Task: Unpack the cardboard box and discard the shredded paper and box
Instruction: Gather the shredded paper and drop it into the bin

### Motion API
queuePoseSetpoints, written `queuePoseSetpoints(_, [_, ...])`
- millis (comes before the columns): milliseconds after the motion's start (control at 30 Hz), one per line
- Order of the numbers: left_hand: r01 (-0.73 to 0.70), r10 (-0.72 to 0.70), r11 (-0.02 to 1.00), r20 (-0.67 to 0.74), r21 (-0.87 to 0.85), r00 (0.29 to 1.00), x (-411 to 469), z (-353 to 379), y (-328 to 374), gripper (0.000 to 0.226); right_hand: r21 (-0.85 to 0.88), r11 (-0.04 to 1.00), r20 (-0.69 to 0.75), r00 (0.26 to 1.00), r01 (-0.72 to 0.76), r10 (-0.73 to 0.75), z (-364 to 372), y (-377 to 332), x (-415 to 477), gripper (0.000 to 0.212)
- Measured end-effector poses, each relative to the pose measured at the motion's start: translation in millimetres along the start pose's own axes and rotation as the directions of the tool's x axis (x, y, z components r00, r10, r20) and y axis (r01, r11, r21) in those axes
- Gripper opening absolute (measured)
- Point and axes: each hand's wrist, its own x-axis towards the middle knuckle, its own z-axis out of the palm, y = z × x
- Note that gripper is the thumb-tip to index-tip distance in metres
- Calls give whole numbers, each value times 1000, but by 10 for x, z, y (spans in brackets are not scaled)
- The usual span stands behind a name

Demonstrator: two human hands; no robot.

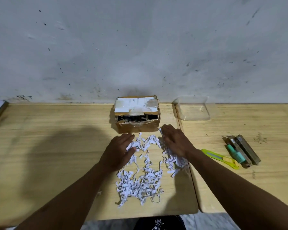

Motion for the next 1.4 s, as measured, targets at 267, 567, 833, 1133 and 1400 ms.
queuePoseSetpoints(267, [-119,121,992,50,-51,991,-109,-33,68,51,-35,971,143,963,237,-230,67,-22,-529,45])
queuePoseSetpoints(567, [-16,24,999,256,-34,966,157,66,233,76,71,996,15,998,61,-62,196,17,-643,58])
queuePoseSetpoints(833, [-5,18,989,90,-150,996,-281,-156,247,59,99,982,49,985,159,-165,122,-144,-975,64])
queuePoseSetpoints(1133, [31,-72,987,260,159,963,-1083,-289,-39,158,-224,965,32,991,134,-130,452,-383,-1237,145])
queuePoseSetpoints(1400, [133,-172,975,231,177,958,-944,-211,68,149,-186,982,-28,999,22,-28,582,-530,-1001,129])
